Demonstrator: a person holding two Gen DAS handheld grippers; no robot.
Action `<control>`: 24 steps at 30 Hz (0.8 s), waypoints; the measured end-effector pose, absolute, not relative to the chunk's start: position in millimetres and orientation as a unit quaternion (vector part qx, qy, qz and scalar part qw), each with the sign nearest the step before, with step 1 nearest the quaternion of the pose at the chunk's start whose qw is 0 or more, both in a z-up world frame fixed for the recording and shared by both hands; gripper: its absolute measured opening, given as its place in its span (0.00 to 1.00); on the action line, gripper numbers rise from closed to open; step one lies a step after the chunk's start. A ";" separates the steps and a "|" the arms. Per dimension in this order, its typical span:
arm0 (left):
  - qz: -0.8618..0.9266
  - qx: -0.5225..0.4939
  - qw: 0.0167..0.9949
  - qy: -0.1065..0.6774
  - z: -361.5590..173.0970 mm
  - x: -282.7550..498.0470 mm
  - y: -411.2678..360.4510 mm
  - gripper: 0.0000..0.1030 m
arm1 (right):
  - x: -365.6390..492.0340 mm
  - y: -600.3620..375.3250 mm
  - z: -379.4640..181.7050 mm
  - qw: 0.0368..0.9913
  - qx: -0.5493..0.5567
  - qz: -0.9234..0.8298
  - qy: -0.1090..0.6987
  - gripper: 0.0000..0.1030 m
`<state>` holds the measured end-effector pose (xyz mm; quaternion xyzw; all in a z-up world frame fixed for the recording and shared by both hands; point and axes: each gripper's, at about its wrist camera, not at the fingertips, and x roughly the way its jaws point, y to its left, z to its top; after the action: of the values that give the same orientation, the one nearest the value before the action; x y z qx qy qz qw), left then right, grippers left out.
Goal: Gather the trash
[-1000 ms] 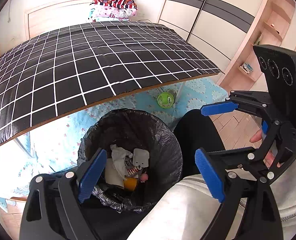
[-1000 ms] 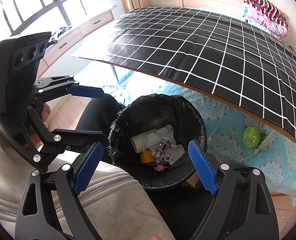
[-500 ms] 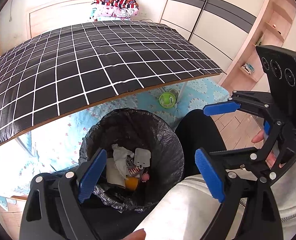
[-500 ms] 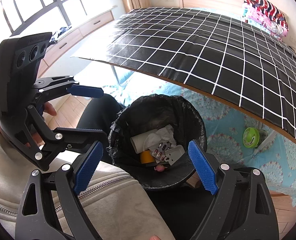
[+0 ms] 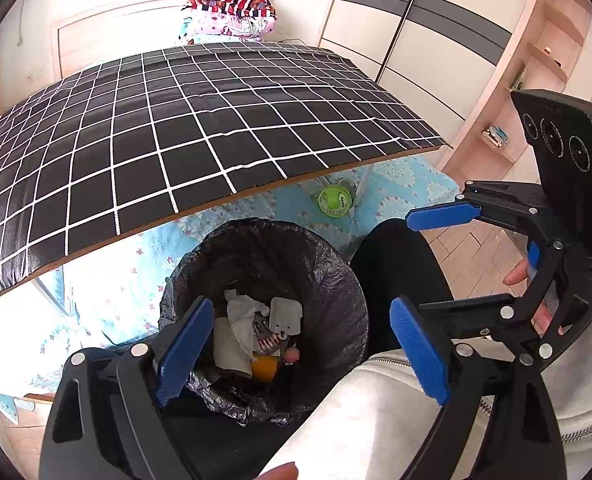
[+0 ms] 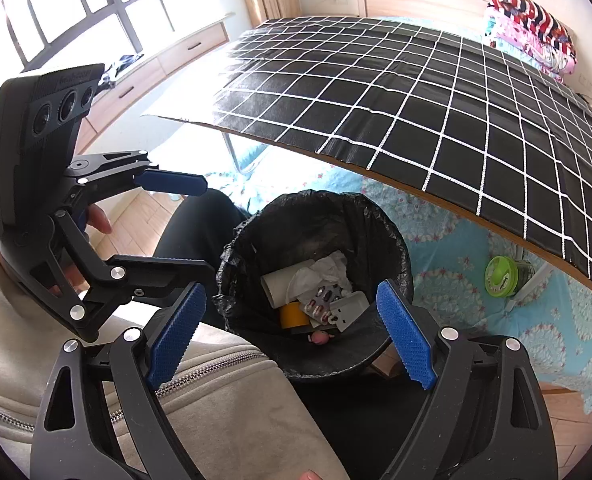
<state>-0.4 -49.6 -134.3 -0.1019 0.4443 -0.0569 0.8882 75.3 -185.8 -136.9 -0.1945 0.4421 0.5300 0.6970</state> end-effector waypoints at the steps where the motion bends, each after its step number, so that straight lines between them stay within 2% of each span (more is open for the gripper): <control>1: -0.057 -0.102 0.888 0.444 -134.3 -0.4 -49.7 0.84 | 75.2 -185.8 -136.6 0.697 -0.195 0.530 0.442 0.85; 24: -0.058 -0.099 0.889 0.443 -133.4 -1.1 -49.9 0.84 | 75.4 -185.5 -136.9 0.697 -0.195 0.530 0.441 0.85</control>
<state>-1.1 -49.9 -133.4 -0.0991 0.4430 -0.0576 0.8892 75.4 -185.5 -136.9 -0.1950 0.4411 0.5304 0.6972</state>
